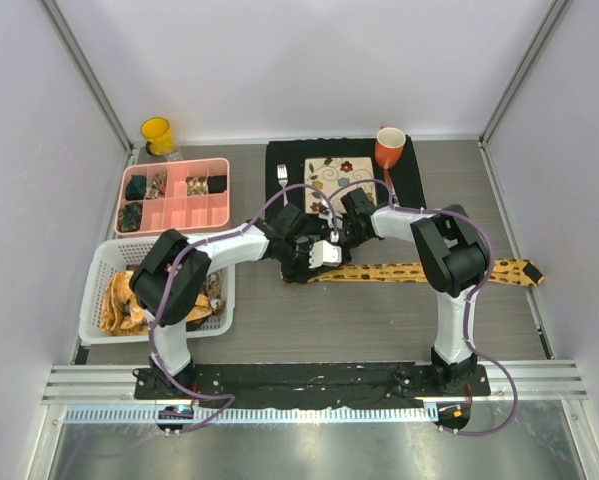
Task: Roll the ties
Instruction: Roll the tie at the center of the board.
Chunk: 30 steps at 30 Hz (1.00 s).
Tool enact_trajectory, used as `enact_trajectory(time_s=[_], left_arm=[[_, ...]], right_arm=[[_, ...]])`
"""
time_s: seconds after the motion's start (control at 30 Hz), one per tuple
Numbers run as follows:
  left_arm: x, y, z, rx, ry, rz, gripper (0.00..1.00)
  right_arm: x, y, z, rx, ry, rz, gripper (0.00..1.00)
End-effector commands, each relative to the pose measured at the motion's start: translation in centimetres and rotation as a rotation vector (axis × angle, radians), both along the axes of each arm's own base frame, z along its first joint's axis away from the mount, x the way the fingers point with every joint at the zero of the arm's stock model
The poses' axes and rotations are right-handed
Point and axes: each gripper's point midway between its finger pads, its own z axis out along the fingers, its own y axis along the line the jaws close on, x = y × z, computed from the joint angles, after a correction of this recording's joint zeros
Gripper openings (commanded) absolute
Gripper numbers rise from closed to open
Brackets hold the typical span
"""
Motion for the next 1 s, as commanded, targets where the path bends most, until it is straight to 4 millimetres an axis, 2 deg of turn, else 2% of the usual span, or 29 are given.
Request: enact_trajectory(time_s=[0.0, 0.1, 0.13, 0.2, 0.3, 0.4, 0.5, 0.67, 0.73, 0.8, 0.93, 0.97], left_arm=[[0.3, 0.2, 0.0, 0.027, -0.009, -0.02, 0.44], [0.5, 0.3, 0.7, 0.03, -0.008, -0.013, 0.55], [0.4, 0.7, 0.8, 0.026, -0.005, -0.008, 0.63], [0.8, 1.2, 2.0, -0.008, -0.012, 0.008, 0.67], [0.9, 2.8, 3.0, -0.021, 0.0, 0.023, 0.69], [0.7, 4.3, 3.1, -0.007, 0.009, 0.021, 0.68], [0.3, 4.9, 2.6, 0.007, 0.019, 0.007, 0.67], [-0.3, 4.5, 2.3, -0.01, 0.064, -0.001, 0.67], [-0.2, 4.1, 2.5, -0.023, 0.074, 0.004, 0.72], [0.1, 3.3, 3.1, -0.05, 0.062, 0.008, 0.81], [0.5, 1.4, 3.0, -0.054, 0.036, 0.018, 0.84], [0.7, 1.2, 2.4, -0.035, 0.031, 0.02, 0.84]], right_arm=[[1.0, 0.8, 1.4, 0.036, -0.049, 0.024, 0.01], [0.9, 0.4, 0.7, 0.006, -0.052, 0.035, 0.01], [0.6, 0.1, 0.2, -0.01, -0.038, 0.04, 0.01], [0.5, -0.3, -0.4, -0.034, -0.043, 0.048, 0.01], [0.3, -0.8, -1.1, -0.059, -0.036, 0.055, 0.01], [0.4, -1.0, -1.5, -0.075, -0.04, 0.054, 0.01], [0.4, -1.1, -1.8, -0.081, -0.04, 0.056, 0.01], [0.9, -0.8, -1.1, -0.063, -0.045, 0.048, 0.01], [1.1, -0.5, -0.3, -0.045, -0.055, 0.048, 0.01], [1.3, -0.2, 0.4, -0.022, -0.062, 0.046, 0.01], [1.5, 0.2, 1.1, 0.005, -0.06, 0.04, 0.01], [1.5, 0.3, 1.1, 0.009, -0.058, 0.043, 0.01]])
